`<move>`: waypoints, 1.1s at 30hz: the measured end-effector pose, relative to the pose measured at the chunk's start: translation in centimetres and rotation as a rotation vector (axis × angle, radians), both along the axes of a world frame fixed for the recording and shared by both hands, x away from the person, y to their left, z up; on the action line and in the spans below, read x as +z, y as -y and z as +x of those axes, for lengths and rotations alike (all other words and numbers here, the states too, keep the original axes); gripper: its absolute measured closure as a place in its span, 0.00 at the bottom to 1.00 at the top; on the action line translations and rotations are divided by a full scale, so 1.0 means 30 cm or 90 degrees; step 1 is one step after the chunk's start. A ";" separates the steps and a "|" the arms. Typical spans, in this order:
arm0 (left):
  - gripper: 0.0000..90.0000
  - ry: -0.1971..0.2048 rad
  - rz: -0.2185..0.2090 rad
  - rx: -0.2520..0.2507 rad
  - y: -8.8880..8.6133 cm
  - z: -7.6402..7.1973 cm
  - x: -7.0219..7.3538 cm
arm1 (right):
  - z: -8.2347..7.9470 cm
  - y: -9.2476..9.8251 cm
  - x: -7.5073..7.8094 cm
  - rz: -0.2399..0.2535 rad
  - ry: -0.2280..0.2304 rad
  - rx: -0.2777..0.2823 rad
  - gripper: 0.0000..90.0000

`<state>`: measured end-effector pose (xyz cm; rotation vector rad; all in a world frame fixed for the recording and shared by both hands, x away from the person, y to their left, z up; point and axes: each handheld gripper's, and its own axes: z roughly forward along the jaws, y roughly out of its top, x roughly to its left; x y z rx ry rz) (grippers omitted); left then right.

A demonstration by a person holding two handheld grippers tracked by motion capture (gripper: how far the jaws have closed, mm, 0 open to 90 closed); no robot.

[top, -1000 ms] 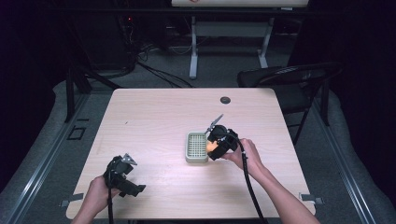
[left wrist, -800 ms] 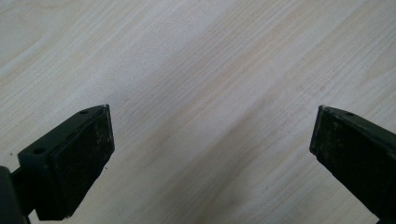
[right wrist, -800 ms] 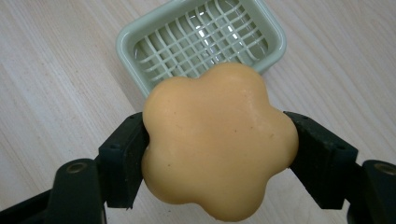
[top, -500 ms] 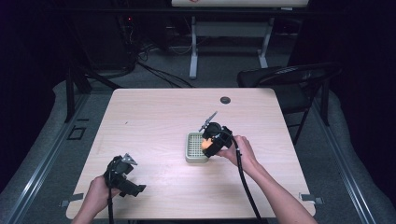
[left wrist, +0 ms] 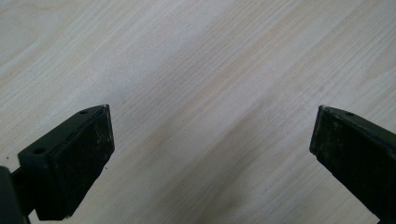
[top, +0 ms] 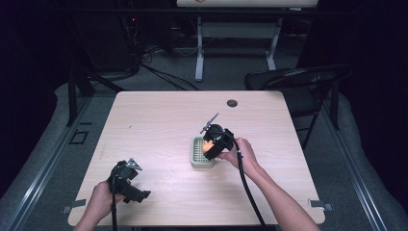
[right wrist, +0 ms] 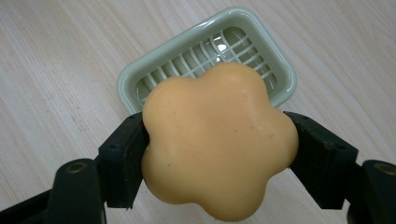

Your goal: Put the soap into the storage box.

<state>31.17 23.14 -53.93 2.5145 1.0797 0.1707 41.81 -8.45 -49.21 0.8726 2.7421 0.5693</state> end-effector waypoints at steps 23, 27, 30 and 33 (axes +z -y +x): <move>0.00 -0.001 0.000 -0.001 -0.001 0.000 0.000 | 0.050 -0.052 -0.069 0.017 -0.019 -0.014 0.29; 0.00 -0.002 0.000 0.000 -0.002 0.000 0.000 | 0.057 -0.057 -0.070 0.010 -0.020 -0.012 0.29; 0.00 -0.002 0.000 -0.001 -0.002 0.000 0.000 | 0.062 -0.063 -0.077 0.009 -0.020 -0.011 0.29; 0.00 -0.002 0.000 -0.002 -0.001 0.000 -0.001 | 0.065 -0.072 -0.085 0.005 -0.023 -0.010 0.29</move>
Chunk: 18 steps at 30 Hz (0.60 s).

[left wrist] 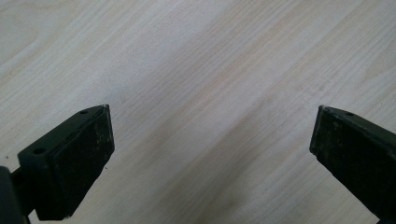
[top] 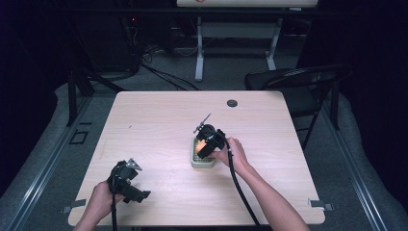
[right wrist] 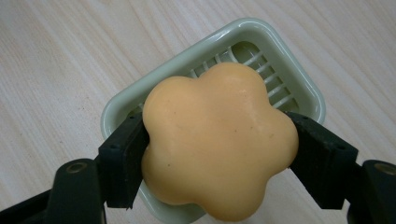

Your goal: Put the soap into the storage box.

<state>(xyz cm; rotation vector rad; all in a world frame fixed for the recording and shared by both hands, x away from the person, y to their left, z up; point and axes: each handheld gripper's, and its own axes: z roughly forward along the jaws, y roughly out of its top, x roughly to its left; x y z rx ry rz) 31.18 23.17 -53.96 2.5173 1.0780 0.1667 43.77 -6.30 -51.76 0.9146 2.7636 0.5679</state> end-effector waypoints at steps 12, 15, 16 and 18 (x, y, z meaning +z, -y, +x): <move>0.00 -0.001 -0.001 -0.001 -0.001 0.001 0.000 | 0.014 -0.026 -0.029 -0.009 -0.003 0.004 0.29; 0.00 -0.001 0.000 -0.001 0.000 0.001 -0.001 | 0.016 -0.031 -0.034 -0.014 -0.003 0.006 0.29; 0.00 -0.001 0.000 -0.001 0.000 0.001 0.000 | 0.016 -0.033 -0.037 -0.013 -0.004 0.005 0.29; 0.00 -0.001 0.000 -0.001 0.000 0.001 0.000 | 0.017 -0.035 -0.039 -0.019 -0.005 0.007 0.29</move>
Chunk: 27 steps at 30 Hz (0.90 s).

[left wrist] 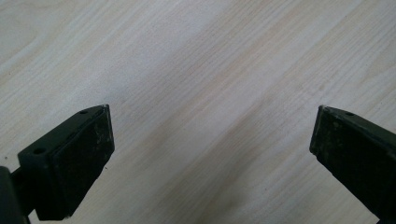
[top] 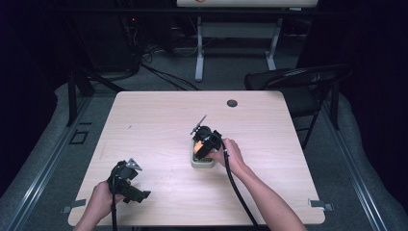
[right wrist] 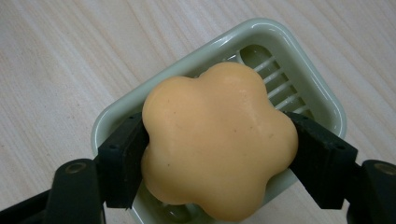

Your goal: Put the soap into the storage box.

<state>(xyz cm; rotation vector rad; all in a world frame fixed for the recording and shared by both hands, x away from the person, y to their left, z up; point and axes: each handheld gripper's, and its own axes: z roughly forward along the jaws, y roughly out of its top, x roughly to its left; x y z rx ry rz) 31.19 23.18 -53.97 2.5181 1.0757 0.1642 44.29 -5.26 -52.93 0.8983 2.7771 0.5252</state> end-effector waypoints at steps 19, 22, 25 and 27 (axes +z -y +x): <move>0.00 0.000 0.001 0.000 -0.001 -0.001 0.000 | -0.002 -0.015 -0.024 -0.015 0.003 -0.005 0.28; 0.00 0.000 0.001 0.000 0.000 -0.001 0.000 | -0.004 -0.012 -0.013 -0.018 0.012 0.000 0.27; 0.00 -0.001 0.002 0.000 0.001 -0.001 -0.001 | -0.011 -0.010 0.002 -0.006 0.017 -0.003 0.24; 0.00 0.000 0.003 0.001 0.001 -0.002 0.000 | -0.017 -0.009 0.009 -0.002 0.019 -0.002 0.22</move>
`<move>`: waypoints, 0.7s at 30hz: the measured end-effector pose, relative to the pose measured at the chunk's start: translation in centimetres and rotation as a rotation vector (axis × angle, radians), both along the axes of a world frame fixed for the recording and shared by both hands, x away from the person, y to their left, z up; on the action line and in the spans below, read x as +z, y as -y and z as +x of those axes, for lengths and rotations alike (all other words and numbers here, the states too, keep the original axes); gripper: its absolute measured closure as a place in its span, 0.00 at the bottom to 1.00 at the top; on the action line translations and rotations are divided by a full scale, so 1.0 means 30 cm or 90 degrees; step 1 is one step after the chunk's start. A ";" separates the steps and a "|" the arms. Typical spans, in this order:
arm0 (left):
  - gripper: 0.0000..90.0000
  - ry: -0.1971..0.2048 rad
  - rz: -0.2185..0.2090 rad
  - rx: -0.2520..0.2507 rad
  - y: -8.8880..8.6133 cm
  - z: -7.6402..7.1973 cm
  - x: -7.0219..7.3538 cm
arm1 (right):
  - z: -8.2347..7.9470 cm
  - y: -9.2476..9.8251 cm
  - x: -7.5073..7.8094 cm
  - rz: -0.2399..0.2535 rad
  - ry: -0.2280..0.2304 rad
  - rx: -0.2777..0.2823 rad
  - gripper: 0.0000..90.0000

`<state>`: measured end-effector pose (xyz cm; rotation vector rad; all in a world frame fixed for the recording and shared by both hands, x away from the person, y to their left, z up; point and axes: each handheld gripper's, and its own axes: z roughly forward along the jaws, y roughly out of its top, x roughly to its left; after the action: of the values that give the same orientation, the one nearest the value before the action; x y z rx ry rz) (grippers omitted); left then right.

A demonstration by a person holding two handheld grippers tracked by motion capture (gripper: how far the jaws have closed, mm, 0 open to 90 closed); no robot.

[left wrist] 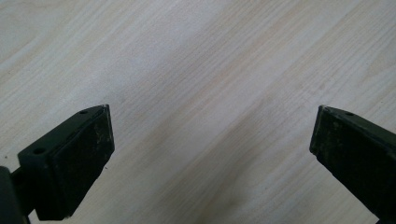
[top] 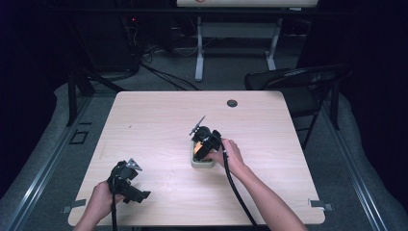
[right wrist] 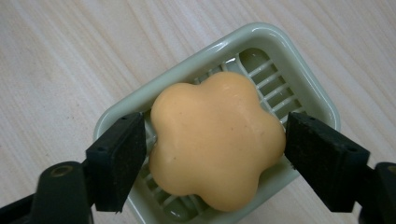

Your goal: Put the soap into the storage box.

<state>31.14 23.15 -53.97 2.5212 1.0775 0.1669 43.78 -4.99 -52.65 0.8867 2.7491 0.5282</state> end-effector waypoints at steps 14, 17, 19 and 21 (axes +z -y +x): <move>0.00 0.000 0.001 0.000 0.001 0.000 0.000 | -0.076 0.055 0.091 0.031 0.001 0.022 0.09; 0.00 -0.001 0.001 0.001 0.002 0.000 -0.001 | -0.094 0.073 0.105 0.031 0.002 0.026 0.06; 0.00 0.000 0.001 0.000 0.001 0.000 0.000 | -0.108 0.086 0.112 0.028 0.003 0.027 0.04; 0.00 -0.001 0.001 0.000 0.002 0.000 -0.001 | -0.121 0.101 0.119 0.026 0.001 0.028 0.03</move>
<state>31.15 23.07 -54.00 2.5229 1.0780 0.1657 40.16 -8.02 -49.07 0.8366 2.7712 0.5943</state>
